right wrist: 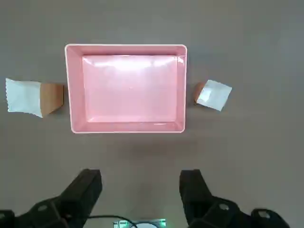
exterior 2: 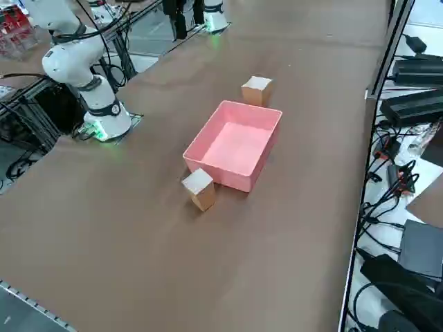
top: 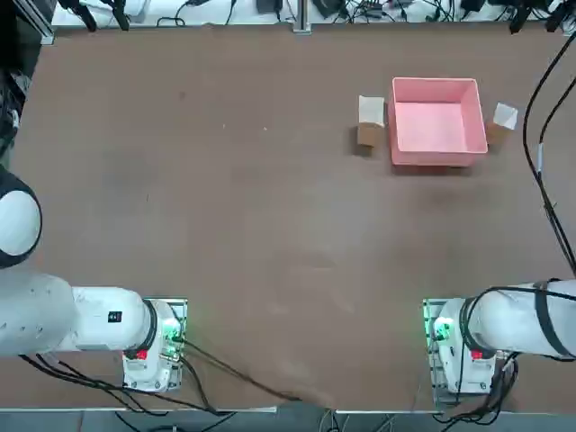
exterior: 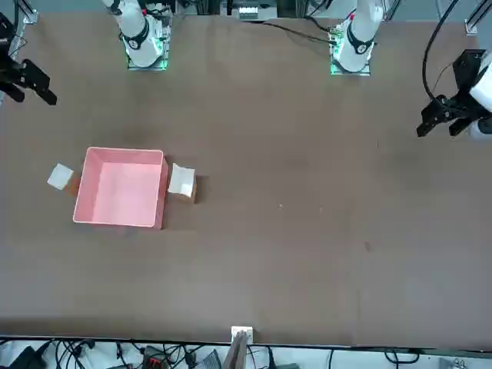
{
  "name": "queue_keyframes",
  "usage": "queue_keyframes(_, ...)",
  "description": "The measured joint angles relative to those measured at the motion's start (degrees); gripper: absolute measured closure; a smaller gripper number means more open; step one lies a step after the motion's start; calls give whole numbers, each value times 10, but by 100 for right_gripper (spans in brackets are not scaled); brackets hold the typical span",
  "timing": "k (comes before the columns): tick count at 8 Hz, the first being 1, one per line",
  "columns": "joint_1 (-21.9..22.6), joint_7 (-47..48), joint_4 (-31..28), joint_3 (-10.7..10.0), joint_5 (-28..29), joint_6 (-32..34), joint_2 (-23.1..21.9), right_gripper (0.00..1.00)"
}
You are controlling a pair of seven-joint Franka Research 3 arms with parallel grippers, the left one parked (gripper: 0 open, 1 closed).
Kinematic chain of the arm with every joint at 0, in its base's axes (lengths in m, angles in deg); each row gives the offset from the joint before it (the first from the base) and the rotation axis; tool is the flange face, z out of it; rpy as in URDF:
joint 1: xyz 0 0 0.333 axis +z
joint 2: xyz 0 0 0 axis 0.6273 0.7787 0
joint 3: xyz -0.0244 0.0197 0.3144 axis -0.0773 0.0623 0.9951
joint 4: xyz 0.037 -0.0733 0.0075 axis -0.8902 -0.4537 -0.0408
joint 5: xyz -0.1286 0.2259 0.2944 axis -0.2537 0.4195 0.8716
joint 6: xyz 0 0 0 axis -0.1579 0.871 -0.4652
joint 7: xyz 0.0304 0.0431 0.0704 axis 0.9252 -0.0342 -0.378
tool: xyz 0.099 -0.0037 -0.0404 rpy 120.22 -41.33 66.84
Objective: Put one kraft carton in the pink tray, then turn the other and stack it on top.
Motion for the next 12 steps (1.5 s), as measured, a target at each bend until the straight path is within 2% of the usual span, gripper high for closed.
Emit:
queue_keyframes(5,0,0,0,0,0,0,3,0)
queue_keyframes(7,9,0,0,8,22,-4,20,0)
queue_keyframes(9,56,57,-1,19,48,-43,58,0)
queue_keyframes(12,167,191,-1,24,48,-127,132,0)
